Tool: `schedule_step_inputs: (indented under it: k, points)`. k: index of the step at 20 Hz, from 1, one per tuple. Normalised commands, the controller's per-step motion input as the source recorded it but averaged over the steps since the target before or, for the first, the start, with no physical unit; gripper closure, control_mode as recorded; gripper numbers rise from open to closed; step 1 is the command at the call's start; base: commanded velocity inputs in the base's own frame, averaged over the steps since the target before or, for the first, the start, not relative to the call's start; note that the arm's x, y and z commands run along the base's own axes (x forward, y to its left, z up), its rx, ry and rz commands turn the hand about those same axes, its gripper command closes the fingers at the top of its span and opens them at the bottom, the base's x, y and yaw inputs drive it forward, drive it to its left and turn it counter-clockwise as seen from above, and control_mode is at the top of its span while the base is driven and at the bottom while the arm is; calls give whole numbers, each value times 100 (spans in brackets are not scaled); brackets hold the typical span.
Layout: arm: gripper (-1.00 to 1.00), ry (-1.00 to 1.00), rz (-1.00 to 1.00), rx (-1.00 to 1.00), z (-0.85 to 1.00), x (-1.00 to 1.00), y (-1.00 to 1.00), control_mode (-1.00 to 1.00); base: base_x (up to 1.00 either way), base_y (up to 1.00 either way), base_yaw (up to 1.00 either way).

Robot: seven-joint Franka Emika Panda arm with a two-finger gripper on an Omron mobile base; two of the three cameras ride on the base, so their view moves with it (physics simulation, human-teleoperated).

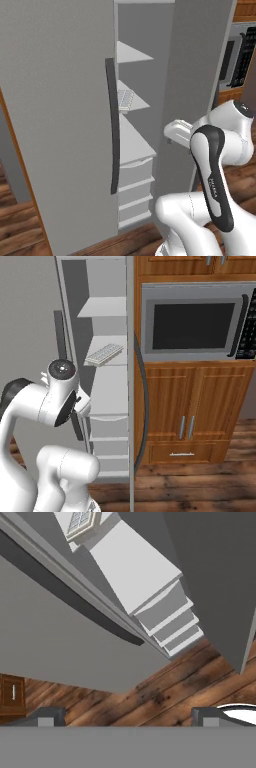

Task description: The ice cube tray has been filled with water. Take the tray and place it in the freezer to make ice. Close the freezer door after placing the tray.

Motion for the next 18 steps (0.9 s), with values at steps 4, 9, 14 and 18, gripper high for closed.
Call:
schedule_step_inputs:
  k: [4,9,14,18]
  points:
    - [-100,0,0,0,0,0,0,-100,0,0,0]
    - [-100,-3,0,0,-3,-9,-24,-100,0,0,0]
    - [-100,-6,-3,0,-6,-49,-57,-100,0,0,0]
    - [-100,-5,-7,0,0,-44,-52,-100,0,0,0]
